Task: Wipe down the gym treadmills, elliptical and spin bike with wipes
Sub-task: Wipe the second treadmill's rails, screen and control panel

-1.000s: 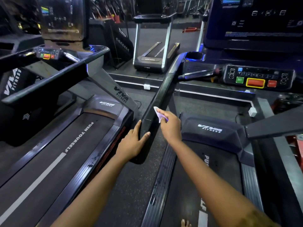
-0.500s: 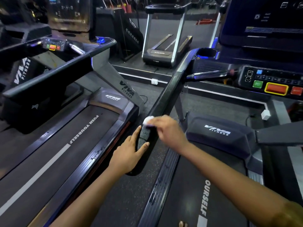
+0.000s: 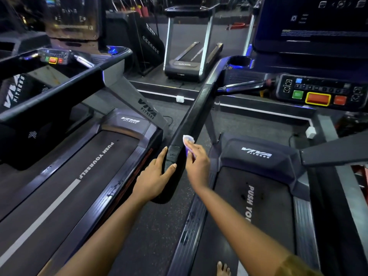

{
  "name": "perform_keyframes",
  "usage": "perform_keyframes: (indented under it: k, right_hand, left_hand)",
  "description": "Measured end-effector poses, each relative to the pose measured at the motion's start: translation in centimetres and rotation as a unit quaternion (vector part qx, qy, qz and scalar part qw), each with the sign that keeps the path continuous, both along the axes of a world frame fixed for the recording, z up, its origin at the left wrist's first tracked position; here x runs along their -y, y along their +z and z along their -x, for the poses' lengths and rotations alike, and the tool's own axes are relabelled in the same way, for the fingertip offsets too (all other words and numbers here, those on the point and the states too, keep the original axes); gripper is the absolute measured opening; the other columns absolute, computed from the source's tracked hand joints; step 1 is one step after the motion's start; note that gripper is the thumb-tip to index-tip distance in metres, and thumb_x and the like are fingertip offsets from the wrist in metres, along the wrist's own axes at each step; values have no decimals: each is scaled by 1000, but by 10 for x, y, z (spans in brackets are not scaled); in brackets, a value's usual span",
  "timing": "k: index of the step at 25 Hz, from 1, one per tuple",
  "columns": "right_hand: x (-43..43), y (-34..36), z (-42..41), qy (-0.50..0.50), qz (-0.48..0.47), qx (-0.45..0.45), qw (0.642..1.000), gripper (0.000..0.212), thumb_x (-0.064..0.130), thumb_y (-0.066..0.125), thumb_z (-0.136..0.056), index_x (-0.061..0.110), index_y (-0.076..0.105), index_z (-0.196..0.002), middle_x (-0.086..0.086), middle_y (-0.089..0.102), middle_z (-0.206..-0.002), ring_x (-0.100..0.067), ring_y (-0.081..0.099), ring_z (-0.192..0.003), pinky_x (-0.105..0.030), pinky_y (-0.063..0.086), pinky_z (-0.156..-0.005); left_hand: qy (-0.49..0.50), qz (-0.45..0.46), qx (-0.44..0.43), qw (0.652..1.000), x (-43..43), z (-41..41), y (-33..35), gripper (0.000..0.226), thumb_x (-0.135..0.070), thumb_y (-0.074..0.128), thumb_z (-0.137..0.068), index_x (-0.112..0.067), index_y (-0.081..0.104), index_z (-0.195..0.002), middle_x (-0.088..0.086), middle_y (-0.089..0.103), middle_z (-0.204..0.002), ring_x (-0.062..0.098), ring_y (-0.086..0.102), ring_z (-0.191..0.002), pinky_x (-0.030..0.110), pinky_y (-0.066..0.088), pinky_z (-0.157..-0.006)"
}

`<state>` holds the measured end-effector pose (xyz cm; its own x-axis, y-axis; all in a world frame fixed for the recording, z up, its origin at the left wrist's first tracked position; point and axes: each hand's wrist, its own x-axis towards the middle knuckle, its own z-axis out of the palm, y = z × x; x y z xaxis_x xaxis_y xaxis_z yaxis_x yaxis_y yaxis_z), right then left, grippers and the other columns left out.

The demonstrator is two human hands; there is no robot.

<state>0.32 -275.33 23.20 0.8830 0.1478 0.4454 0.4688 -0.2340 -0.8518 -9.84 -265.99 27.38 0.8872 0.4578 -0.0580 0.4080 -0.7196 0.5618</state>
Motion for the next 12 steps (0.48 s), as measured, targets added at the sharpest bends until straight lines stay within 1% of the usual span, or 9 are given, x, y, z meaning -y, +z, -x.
perform_keyframes:
  k: [3, 4, 6, 8, 9, 10, 12]
  right_hand:
    - [10, -5, 44, 21, -1, 11, 1000, 43, -9, 53, -79, 11, 66, -115, -6, 65, -102, -10, 59, -92, -3, 37, -84]
    - [14, -3, 54, 34, -2, 17, 999, 45, -10, 53, -79, 12, 66, -115, -5, 65, -101, -8, 58, -91, -5, 39, -85]
    - [24, 2, 64, 73, -3, 13, 997, 47, -11, 51, -77, 13, 67, -115, -4, 66, -102, -9, 59, -93, -14, 44, -88]
    - [35, 11, 64, 105, -8, -6, 994, 43, -10, 52, -80, 13, 68, -113, -1, 68, -107, -7, 61, -98, -18, 46, -91]
    - [40, 15, 64, 107, -18, -22, 994, 40, -9, 52, -82, 12, 68, -112, 1, 67, -109, -5, 61, -100, -17, 46, -91]
    - [44, 19, 63, 97, -28, -38, 994, 37, -9, 53, -84, 11, 69, -111, 2, 67, -110, -2, 60, -101, -14, 45, -90]
    - [52, 24, 59, 72, -31, -56, 995, 36, -10, 51, -85, 9, 69, -109, 3, 67, -110, 0, 59, -101, -10, 44, -89]
  left_hand:
    - [-4, 8, -3, 1000, -1, -2, 1, 67, -53, 40, -94, -39, 8, -151, 1, 41, -148, 24, 41, -133, 43, 34, -105]
    - [-10, 9, -2, 1000, -1, -2, 1, 70, -54, 42, -93, -37, 8, -152, 2, 43, -147, 24, 42, -132, 44, 36, -104]
    - [-24, 16, -5, 1000, -2, -1, 4, 79, -61, 45, -87, -33, 10, -152, 6, 45, -145, 26, 44, -131, 47, 38, -104]
    - [-41, 46, -2, 998, -2, 3, 8, 89, -65, 47, -79, -28, 12, -152, 8, 43, -146, 26, 43, -132, 47, 37, -106]
    - [-53, 65, 4, 996, -2, 5, 10, 89, -61, 51, -81, -25, 13, -153, 9, 42, -147, 25, 42, -133, 44, 36, -108]
    - [-65, 83, 11, 994, -4, 7, 11, 84, -53, 56, -87, -22, 14, -153, 9, 40, -148, 24, 40, -134, 38, 34, -109]
    - [-87, 93, 26, 992, -7, 7, 13, 73, -37, 56, -94, -16, 18, -152, 10, 38, -149, 22, 37, -136, 28, 30, -105]
